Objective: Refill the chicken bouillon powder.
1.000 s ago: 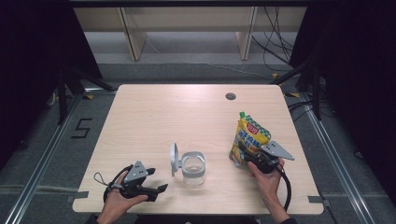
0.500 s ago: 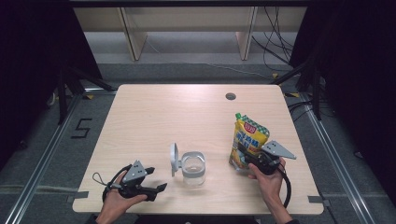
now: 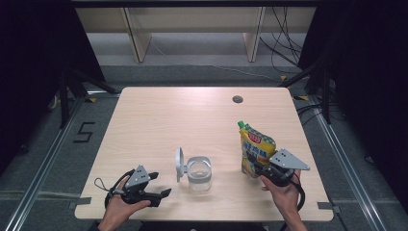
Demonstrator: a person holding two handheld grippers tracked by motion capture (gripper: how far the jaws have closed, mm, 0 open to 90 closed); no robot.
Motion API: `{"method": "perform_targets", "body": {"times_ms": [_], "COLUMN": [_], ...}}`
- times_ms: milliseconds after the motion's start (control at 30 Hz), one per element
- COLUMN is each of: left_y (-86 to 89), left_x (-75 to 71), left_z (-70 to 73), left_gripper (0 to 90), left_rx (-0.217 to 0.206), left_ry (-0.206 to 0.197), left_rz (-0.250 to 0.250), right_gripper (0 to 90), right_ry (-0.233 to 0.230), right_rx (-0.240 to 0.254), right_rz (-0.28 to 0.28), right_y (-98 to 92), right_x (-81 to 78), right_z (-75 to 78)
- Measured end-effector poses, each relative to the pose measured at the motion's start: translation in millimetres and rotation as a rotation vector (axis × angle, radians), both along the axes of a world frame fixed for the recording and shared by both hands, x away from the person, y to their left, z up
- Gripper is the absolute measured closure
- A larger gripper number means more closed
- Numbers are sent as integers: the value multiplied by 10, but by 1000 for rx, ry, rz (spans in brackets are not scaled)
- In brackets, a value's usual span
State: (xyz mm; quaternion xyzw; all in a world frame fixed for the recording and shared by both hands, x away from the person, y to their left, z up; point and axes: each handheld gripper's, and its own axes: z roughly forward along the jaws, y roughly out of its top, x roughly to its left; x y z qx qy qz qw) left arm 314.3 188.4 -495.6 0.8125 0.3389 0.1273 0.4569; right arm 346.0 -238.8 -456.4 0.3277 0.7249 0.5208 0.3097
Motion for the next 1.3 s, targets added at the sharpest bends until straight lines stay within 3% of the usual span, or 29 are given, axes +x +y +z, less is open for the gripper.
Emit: {"method": "perform_targets", "body": {"times_ms": [33, 100, 200, 233, 267, 300, 367, 400, 433, 467, 567, 667, 733, 833, 867, 1000, 1133, 1167, 1300], "left_y": [0, 10, 3, 2, 12, 12, 19, 6, 6, 4, 4, 13, 19, 17, 16, 16, 14, 11, 14], "left_x": [0, 0, -7, 1, 3, 3, 5, -5, -5, -7, -8, 11, 14, 13, 14, 15, 15, 16, 20], "left_z": [0, 18, 10, -1, 4, 4, 6, 4, 4, 9, 13, -1, -1, -3, -4, -6, -7, -11, -11], "left_gripper": [224, 224, 224, 224, 224, 224, 224, 223, 222, 222, 221, 218, 216, 211, 211, 200, 199, 199, 199], "left_rx": [0, 27, 10, -2, 14, 14, 26, 9, 9, 9, 14, 18, 27, 28, 28, 27, 27, 25, 33], "left_ry": [0, -5, 3, -3, -7, -7, 3, 4, 4, -3, 1, -10, -13, -13, -13, -11, -11, -11, -12], "left_rz": [0, -10, 4, 2, -1, -1, 1, 2, 2, -3, -3, -12, -13, -14, -14, -11, -11, -13, -13], "right_gripper": [568, 568, 568, 568, 568, 568, 568, 568, 568, 569, 569, 569, 569, 569, 569, 569, 570, 570, 570], "right_ry": [0, -35, -40, -68, -88, -88, -101, -103, -103, -106, -109, -143, -149, -189, -189, -230, -236, -275, -306], "right_rx": [0, -55, -94, -128, -163, -163, -221, -260, -260, -302, -329, -433, -453, -582, -582, -712, -737, -814, -857], "right_rz": [0, 16, 20, 27, 37, 37, 40, 59, 59, 74, 99, 130, 137, 160, 160, 171, 156, 157, 156], "right_y": [0, 14, 31, 45, 71, 71, 102, 134, 134, 165, 198, 294, 317, 424, 424, 554, 602, 624, 661], "right_x": [0, -53, -112, -138, -186, -186, -233, -265, -265, -298, -323, -415, -437, -489, -489, -549, -590, -596, -604], "right_z": [0, 51, 91, 120, 153, 153, 176, 191, 191, 222, 268, 342, 353, 368, 368, 349, 334, 347, 326]}}
